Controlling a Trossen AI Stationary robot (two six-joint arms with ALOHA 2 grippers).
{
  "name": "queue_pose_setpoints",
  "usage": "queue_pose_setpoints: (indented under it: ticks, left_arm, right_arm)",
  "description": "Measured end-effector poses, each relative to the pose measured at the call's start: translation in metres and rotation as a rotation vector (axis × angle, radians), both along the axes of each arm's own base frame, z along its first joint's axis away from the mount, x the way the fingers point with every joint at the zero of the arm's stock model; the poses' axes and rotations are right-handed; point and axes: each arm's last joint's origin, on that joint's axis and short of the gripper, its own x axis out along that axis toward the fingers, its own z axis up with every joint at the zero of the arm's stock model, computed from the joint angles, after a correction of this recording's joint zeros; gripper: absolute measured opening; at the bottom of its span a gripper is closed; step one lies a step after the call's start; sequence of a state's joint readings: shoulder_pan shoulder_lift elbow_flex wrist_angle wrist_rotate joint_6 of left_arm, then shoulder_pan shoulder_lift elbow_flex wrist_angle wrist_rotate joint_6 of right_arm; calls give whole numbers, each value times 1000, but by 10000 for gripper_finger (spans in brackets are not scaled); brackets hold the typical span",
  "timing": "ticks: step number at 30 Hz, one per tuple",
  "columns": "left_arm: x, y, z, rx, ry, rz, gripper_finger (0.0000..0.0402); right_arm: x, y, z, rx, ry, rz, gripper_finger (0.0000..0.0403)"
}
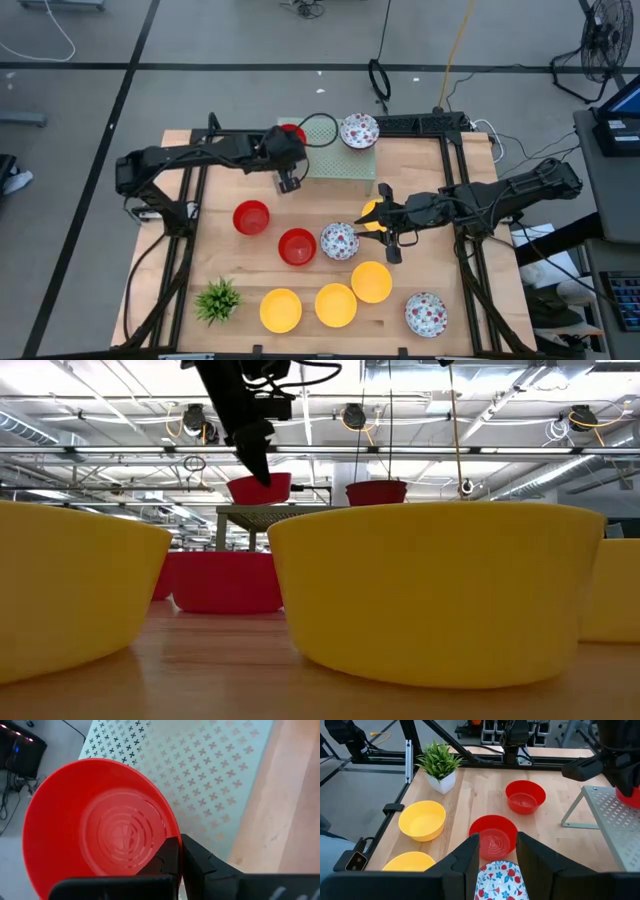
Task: Pick & Place Mini bowls
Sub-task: Put the red bowl on the shelf
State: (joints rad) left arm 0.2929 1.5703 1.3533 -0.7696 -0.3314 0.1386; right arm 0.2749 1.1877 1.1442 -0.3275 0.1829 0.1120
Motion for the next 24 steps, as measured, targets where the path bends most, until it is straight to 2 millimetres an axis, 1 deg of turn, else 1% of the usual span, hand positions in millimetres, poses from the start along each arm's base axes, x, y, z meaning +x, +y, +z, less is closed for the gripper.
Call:
queue_pose_setpoints:
  ticks: [4,8,11,14,20,24]
  left_arm:
    - [0,8,-1,-6,-12,19,10]
    - [-1,15,-2,-5,-6,23,5]
    - [-2,21,-4,-6,1,40,9]
    - [-2,23,-2,5,-24,43,15]
    - [-4,28,-2,-3,-23,37,6]
    - [-2,29,-1,-22,-50,17,20]
  right_arm:
    - [0,0,0,0,0,0,114]
    - [0,0,0,0,0,0,114]
    - [0,0,0,0,0,0,114]
    - [0,0,0,0,0,0,114]
    - [0,0,0,0,0,0,114]
    - [0,0,0,0,0,0,114]
